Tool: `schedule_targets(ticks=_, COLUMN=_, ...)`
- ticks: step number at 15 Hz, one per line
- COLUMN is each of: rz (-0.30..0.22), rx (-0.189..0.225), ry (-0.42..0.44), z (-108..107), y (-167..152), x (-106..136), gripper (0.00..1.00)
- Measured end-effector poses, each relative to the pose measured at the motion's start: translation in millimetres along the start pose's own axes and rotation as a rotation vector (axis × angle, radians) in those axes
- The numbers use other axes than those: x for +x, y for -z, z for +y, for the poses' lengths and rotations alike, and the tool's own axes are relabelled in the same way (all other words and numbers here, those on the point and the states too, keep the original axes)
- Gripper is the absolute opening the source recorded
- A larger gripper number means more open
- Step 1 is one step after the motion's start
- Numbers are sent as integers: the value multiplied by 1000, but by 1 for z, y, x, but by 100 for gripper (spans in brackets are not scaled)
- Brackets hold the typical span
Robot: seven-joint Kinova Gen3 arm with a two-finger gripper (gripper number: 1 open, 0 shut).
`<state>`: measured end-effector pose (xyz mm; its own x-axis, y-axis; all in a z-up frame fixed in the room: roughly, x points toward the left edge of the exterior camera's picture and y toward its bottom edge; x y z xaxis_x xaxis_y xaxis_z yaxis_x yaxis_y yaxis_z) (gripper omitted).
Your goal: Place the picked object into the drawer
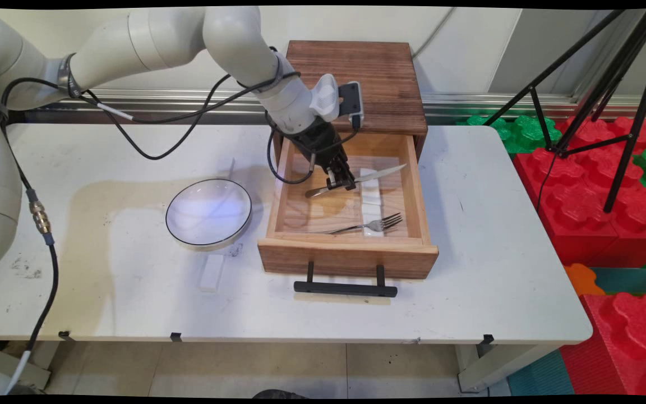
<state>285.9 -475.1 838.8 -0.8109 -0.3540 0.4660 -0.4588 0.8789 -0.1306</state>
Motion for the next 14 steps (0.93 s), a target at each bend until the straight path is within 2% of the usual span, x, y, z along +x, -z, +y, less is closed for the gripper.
schedule_targets(ticks=7, rz=-3, rx=0, ry=-16, z=-3, y=-14, x=-4, gripper=0)
schedule_targets(ticks=8, rz=-3, rx=-1, ry=-17, z=-3, y=-15, x=-4, gripper=100)
schedule_targets(ticks=14, rz=9, rx=14, ry=-17, z=-5, y=-17, x=-3, gripper=100)
